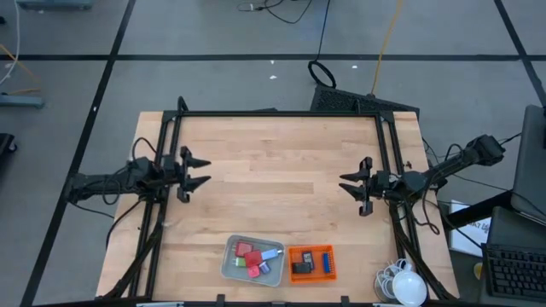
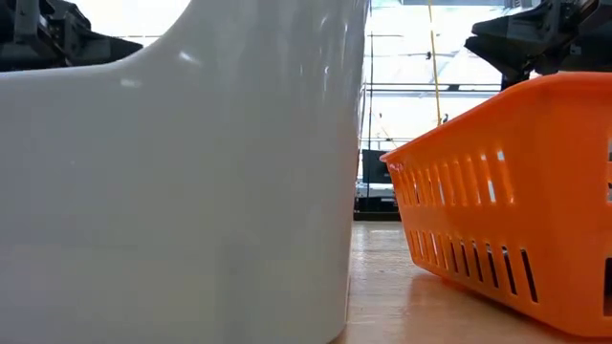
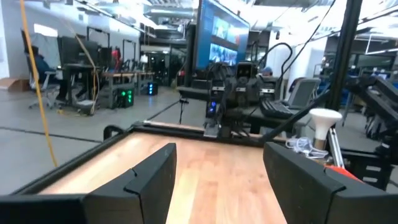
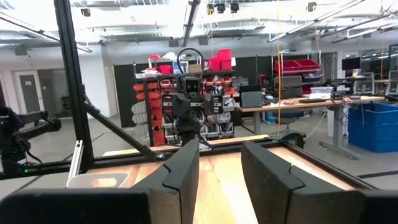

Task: Pick & Place Office items
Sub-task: Return to Home Position

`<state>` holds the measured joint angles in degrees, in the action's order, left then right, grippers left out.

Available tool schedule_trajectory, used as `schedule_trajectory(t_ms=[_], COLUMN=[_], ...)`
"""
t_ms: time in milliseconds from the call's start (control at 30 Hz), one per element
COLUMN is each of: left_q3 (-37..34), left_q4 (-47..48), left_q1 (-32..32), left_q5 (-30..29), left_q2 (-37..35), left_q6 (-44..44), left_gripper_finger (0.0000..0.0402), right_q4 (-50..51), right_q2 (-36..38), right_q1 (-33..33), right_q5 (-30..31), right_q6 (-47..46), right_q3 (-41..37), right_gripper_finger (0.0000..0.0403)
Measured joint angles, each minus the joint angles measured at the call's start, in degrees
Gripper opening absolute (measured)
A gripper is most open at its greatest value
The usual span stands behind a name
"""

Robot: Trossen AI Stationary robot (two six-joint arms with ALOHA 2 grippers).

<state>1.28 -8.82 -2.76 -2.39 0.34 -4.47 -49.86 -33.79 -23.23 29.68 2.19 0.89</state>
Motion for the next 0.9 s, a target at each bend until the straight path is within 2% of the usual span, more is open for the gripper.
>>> schedule_trajectory(t_ms=[300, 733, 900], left_q3=[-0.46, -0.33, -0.33], left_q4=[3.57, 7.93, 7.41], left_q1=[0.04, 0.04, 0.04], left_q5=[2.38, 2.43, 2.38], left_q2=[0.01, 0.02, 0.02], left_q6=[-1.91, -2.08, -2.05], left_gripper_finger=[0.0244, 0.0244, 0.0244], right_q4=[5.20, 20.58, 26.32], right_q2=[4.98, 13.22, 18.61], right_q1=[-0.02, -0.02, 0.03], right_q5=[-1.46, -1.46, -1.47], right_q6=[2.22, 3.06, 3.39], right_q3=[0.00, 0.00, -0.02], right_gripper_finger=[0.0112, 0.0112, 0.0112])
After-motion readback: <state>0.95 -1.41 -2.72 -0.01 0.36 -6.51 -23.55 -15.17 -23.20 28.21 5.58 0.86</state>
